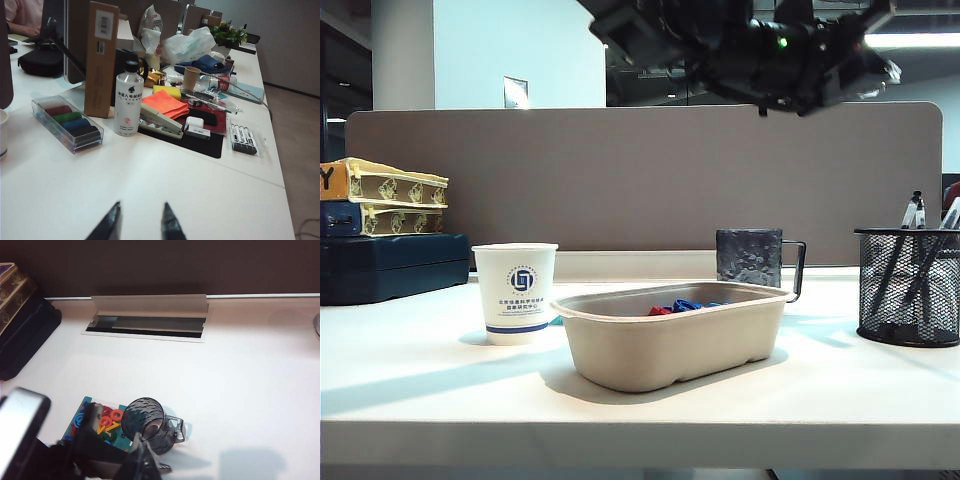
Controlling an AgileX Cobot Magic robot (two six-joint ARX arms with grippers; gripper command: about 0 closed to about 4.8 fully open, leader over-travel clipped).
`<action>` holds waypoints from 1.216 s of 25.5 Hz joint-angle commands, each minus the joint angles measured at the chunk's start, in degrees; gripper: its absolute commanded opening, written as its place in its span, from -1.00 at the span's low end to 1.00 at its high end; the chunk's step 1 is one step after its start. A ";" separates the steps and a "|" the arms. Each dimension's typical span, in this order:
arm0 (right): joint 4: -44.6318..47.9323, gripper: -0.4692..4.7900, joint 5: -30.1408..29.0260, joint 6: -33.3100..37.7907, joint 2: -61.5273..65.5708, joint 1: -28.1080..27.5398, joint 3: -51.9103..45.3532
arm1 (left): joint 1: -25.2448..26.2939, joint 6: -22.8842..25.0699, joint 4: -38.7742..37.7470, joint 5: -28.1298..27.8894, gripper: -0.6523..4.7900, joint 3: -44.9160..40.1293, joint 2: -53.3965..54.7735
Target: Pick up one pen and put it in the pen container.
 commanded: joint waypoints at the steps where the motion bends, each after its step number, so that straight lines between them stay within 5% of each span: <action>1: 1.03 -0.84 0.04 -0.20 -0.26 0.02 0.37 | 2.08 0.83 -6.34 0.24 -0.42 0.28 -3.78; 8: 1.86 -0.84 0.04 -0.20 -0.35 0.02 0.37 | 5.64 1.09 -15.41 0.44 -0.45 0.26 -8.50; 16: 2.32 -0.76 0.24 -0.22 -1.38 0.00 0.37 | 7.32 11.85 -28.37 -1.66 -0.61 0.24 -14.25; 18: 2.25 -0.69 0.22 -0.20 -1.38 0.02 0.37 | 7.63 12.57 -29.92 -2.75 -0.79 0.24 -15.89; 24: 1.99 -0.69 -0.26 -0.20 -1.46 0.02 0.37 | 8.37 12.68 -33.83 -3.69 -0.78 0.24 -20.37; 27: 1.92 -0.69 -0.15 -0.22 -3.02 0.02 0.37 | 9.07 17.94 -39.93 -6.73 -0.78 0.15 -24.24; 31: 2.32 -0.71 0.68 -2.27 -5.14 0.02 0.37 | 10.32 18.60 -40.46 -7.54 -0.78 -1.62 -28.09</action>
